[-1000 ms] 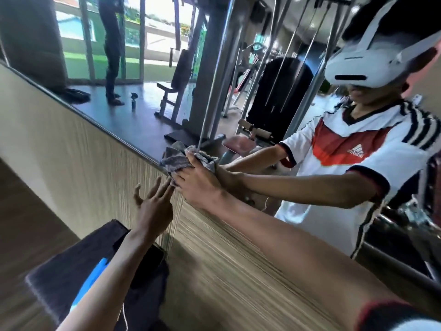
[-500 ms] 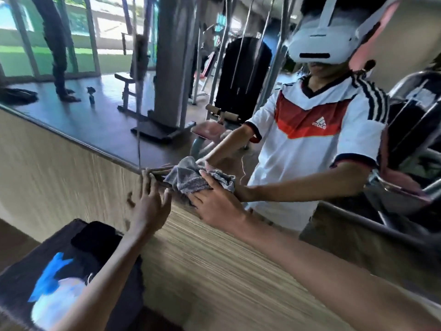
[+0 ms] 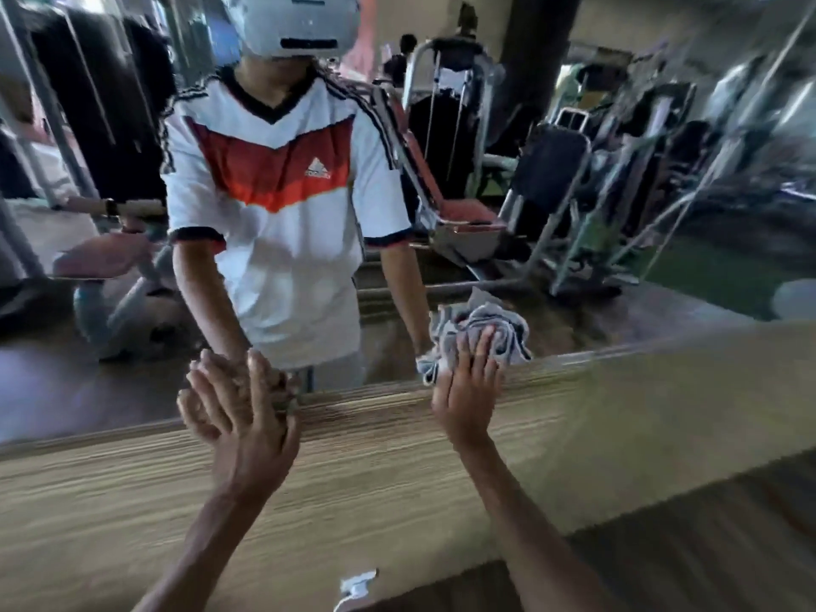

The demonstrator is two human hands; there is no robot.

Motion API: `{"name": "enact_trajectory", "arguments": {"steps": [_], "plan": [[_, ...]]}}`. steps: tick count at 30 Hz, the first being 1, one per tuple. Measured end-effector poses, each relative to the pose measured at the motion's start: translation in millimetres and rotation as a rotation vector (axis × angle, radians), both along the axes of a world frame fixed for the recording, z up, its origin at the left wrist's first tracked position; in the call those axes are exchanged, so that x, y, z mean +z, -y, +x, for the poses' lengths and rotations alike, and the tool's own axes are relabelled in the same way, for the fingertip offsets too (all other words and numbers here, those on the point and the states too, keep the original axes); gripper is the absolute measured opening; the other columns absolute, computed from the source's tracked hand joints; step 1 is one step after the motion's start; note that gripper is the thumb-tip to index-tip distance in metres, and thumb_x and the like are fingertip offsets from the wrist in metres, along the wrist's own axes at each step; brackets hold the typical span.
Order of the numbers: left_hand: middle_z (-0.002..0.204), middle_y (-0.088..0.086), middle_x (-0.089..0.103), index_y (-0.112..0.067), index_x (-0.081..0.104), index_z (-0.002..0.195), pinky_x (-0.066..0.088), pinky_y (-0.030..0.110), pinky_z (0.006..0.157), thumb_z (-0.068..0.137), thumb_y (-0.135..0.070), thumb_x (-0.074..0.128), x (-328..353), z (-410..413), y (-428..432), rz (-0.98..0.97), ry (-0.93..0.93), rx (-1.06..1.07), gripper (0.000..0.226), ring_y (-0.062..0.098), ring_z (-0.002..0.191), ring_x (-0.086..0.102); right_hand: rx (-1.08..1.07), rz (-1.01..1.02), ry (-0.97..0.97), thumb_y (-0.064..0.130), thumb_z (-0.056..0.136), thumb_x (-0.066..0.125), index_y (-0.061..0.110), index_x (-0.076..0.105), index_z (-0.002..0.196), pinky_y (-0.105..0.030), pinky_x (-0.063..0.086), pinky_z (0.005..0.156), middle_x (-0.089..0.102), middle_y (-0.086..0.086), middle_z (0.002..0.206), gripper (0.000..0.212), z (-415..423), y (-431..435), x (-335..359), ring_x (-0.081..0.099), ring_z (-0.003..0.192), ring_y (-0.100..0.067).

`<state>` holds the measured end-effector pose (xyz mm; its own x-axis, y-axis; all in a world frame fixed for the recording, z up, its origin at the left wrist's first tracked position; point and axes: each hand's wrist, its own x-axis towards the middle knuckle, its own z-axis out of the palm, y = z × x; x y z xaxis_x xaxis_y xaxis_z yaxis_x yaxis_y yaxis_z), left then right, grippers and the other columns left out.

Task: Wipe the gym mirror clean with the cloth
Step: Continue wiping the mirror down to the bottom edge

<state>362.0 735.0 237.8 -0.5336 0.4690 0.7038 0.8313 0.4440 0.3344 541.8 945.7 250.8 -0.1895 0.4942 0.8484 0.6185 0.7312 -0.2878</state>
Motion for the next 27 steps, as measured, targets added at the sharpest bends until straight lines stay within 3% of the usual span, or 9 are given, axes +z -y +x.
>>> {"name": "enact_trajectory", "arguments": {"steps": [3,5,8,10,12,14,18,21,27], "plan": [[0.159,0.025,-0.029,-0.023,-0.003,0.161,-0.027,0.051,0.113,0.089,-0.045,0.040,5.8,37.9,-48.9,-0.039,-0.072,-0.102,0.087,0.038,0.147,-0.030,-0.069,-0.216,-0.466,0.030,0.105,0.029,-0.005,0.037,0.146,-0.038,0.016,0.122,0.031,-0.033,0.152,0.054,40.6,-56.4,19.7,0.027,0.142,-0.043],[0.161,0.020,-0.029,-0.023,0.002,0.161,-0.024,0.057,0.113,0.091,-0.043,0.041,9.4,58.1,-76.9,-0.077,-0.140,-0.139,0.083,0.038,0.148,-0.029,-0.101,-0.362,-0.772,0.030,0.102,0.029,-0.008,0.039,0.145,-0.026,0.011,0.121,0.034,-0.030,0.153,0.059,60.8,-87.5,42.4,0.029,0.144,-0.042],[0.156,0.041,-0.010,-0.017,0.003,0.161,-0.024,0.059,0.111,0.091,-0.041,0.043,12.2,86.0,-107.1,-0.075,-0.124,-0.098,0.084,0.039,0.147,-0.029,-0.163,-0.370,-0.953,0.031,0.101,0.028,-0.008,0.043,0.143,-0.016,0.011,0.117,0.043,-0.026,0.149,0.059,70.6,-104.2,59.1,0.039,0.140,-0.039],[0.154,0.045,-0.003,-0.018,-0.005,0.160,-0.028,0.055,0.111,0.090,-0.042,0.042,12.1,98.8,-114.3,-0.054,-0.056,-0.076,0.088,0.041,0.148,-0.024,-0.240,-0.324,-0.925,0.028,0.102,0.029,-0.008,0.047,0.140,-0.018,0.015,0.118,0.048,-0.026,0.145,0.055,69.6,-108.7,57.4,0.043,0.136,-0.038],[0.155,0.045,0.000,-0.020,-0.005,0.160,-0.025,0.053,0.115,0.091,-0.042,0.042,11.8,100.8,-114.5,-0.037,-0.038,-0.069,0.087,0.039,0.150,-0.021,-0.344,-0.348,-0.868,0.028,0.102,0.032,-0.003,0.051,0.139,-0.040,0.032,0.116,0.053,-0.024,0.140,0.051,68.1,-113.0,52.2,0.047,0.130,-0.040],[0.157,0.042,0.003,-0.020,0.002,0.161,-0.013,0.057,0.118,0.093,-0.041,0.044,13.1,97.9,-111.1,-0.035,-0.079,-0.061,0.082,0.036,0.151,-0.019,-0.444,-0.378,-0.826,0.027,0.100,0.036,-0.002,0.053,0.134,-0.056,0.042,0.100,0.058,-0.026,0.128,0.048,69.3,-112.6,48.4,0.048,0.120,-0.043],[0.162,0.032,0.005,-0.016,0.025,0.158,0.002,0.059,0.119,0.094,-0.041,0.045,12.3,104.1,-92.9,-0.107,-0.114,-0.060,0.071,0.036,0.154,-0.007,-0.309,-0.386,-0.797,0.022,0.096,0.046,-0.009,0.059,0.119,-0.045,0.045,0.083,0.059,-0.028,0.111,0.041,68.3,-80.7,42.1,0.044,0.105,-0.032],[0.165,0.020,0.002,-0.021,0.037,0.152,0.006,0.060,0.116,0.088,-0.042,0.045,6.3,114.8,-65.0,-0.128,0.031,-0.084,0.067,0.034,0.154,0.000,-0.097,-0.397,-0.743,0.026,0.096,0.052,-0.008,0.062,0.104,-0.034,0.044,0.072,0.060,-0.022,0.098,0.037,58.4,-33.4,31.0,0.051,0.093,-0.028],[0.157,0.022,0.034,-0.023,0.054,0.131,0.007,0.047,0.114,0.088,-0.042,0.043,-15.6,104.0,53.8,-0.119,0.249,0.190,0.049,0.028,0.146,0.026,0.476,-0.335,-0.262,0.034,0.097,0.051,0.002,0.058,0.077,-0.023,0.029,0.061,0.056,-0.011,0.070,0.039,16.1,93.9,-4.5,0.048,0.067,-0.020]]}}
